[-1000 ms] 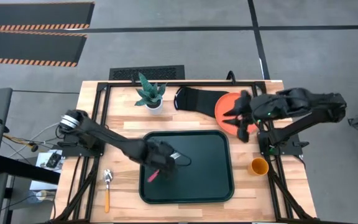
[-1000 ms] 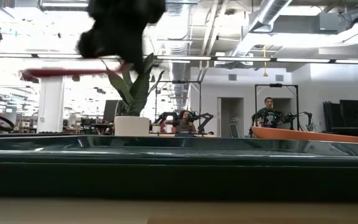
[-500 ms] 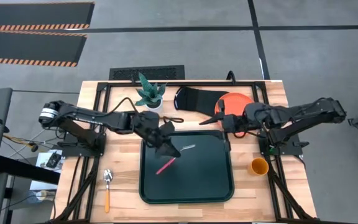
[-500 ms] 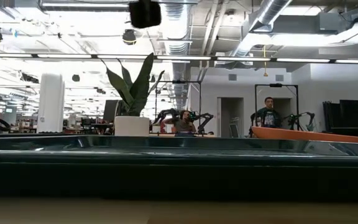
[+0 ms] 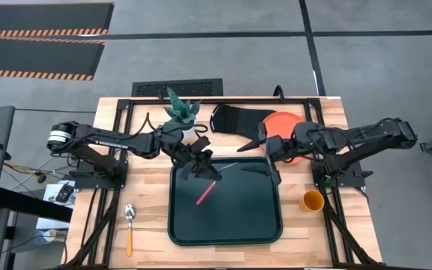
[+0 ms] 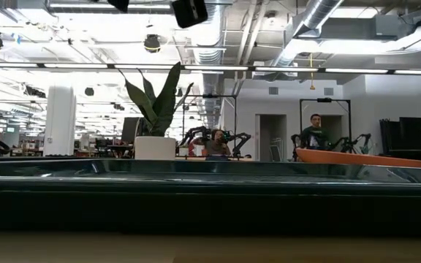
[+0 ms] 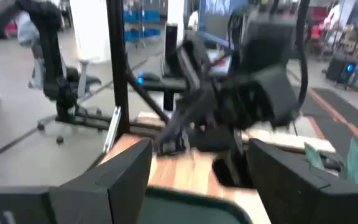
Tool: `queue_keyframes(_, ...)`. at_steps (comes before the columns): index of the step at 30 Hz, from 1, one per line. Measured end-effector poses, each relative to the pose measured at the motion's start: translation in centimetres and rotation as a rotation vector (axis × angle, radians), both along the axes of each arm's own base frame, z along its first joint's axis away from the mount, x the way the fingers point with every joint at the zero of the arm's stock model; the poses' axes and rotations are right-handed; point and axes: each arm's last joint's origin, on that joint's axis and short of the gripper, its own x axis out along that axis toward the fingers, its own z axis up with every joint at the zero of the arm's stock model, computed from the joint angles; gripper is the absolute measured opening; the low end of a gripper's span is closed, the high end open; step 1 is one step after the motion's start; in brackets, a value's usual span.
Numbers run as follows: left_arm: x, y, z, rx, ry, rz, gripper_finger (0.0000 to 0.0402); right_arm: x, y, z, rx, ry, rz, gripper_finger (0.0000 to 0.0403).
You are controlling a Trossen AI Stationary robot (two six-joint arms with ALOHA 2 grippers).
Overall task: Pick and place plate/cup/fork/spoon on tray
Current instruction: Put the pink fork on the left side of the black tray
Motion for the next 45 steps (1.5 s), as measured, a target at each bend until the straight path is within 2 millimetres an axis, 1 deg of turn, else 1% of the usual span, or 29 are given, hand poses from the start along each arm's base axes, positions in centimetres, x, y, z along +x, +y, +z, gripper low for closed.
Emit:
queue_keyframes(2,0.1,0.3,-0.3,-0.018,-0.021,0.008,0.0015,0.6,0.0,0.1,-0.001,-0.028,-0.002,0.029)
queue_keyframes(6,0.2,0.6,-0.2,-0.023,-0.055,0.013,0.0015,1.8,-0.1,-0.9,-0.014,-0.009,-0.01,0.029)
queue_keyframes(9,0.2,0.6,-0.2,-0.02,-0.057,0.009,0.0015,2.4,-0.1,-1.3,-0.014,-0.001,-0.012,0.0287)
queue_keyframes(13,0.2,0.6,-0.3,-0.02,-0.051,-0.001,0.0015,2.9,0.0,-1.1,-0.014,-0.054,-0.009,0.0271)
queue_keyframes(15,0.2,0.6,-0.4,-0.019,-0.043,-0.001,0.0015,2.8,-0.1,-0.9,-0.007,-0.071,-0.013,0.0253)
queue_keyframes(18,0.2,0.7,-0.3,-0.014,-0.052,0.003,0.0015,2.9,-0.4,-1.0,0.007,-0.057,-0.029,0.0205)
queue_keyframes(22,0.2,0.8,-0.3,-0.003,-0.059,0.008,0.0016,3.0,-0.8,-1.0,0.013,-0.053,-0.02,0.0107)
queue_keyframes(25,0.2,0.9,-0.3,0.0,-0.057,0.01,0.0016,2.9,-0.8,-1.1,0.007,-0.051,-0.003,0.0042)
queue_keyframes(26,0.2,0.9,-0.4,-0.002,-0.053,0.011,0.0016,2.9,-0.8,-1.0,0.005,-0.053,0.003,0.0023)
queue_keyframes(27,0.2,0.9,-0.4,-0.002,-0.046,0.015,0.0016,2.9,-0.8,-1.0,0.006,-0.053,0.004,0.0014)
queue_keyframes(30,0.3,1.1,-0.8,0.001,-0.002,0.059,0.0017,3.0,-0.8,-1.2,0.038,-0.037,-0.01,0.0008)
queue_keyframes(33,0.2,1.4,-1.2,0.004,0.044,0.08,0.0028,3.0,-1.4,-1.3,0.11,-0.018,-0.033,0.0005)
queue_keyframes(35,0.2,1.6,-1.4,0.001,0.068,0.068,0.0044,3.1,-1.9,-1.0,0.162,0.0,-0.028,0.0003)
queue_keyframes(39,-0.4,1.8,-1.2,-0.006,0.099,0.009,0.0087,2.7,-3.1,0.2,0.247,0.037,-0.018,0.0003)
queue_keyframes(42,-1.7,2.1,-0.9,-0.012,0.177,-0.01,0.0114,2.1,-4.3,0.2,0.277,0.137,-0.068,0.0002)
queue_keyframes(45,-4.2,2.2,-0.3,0.035,0.283,0.025,0.0124,2.4,-5.1,-1.2,0.309,0.233,-0.086,0.0002)
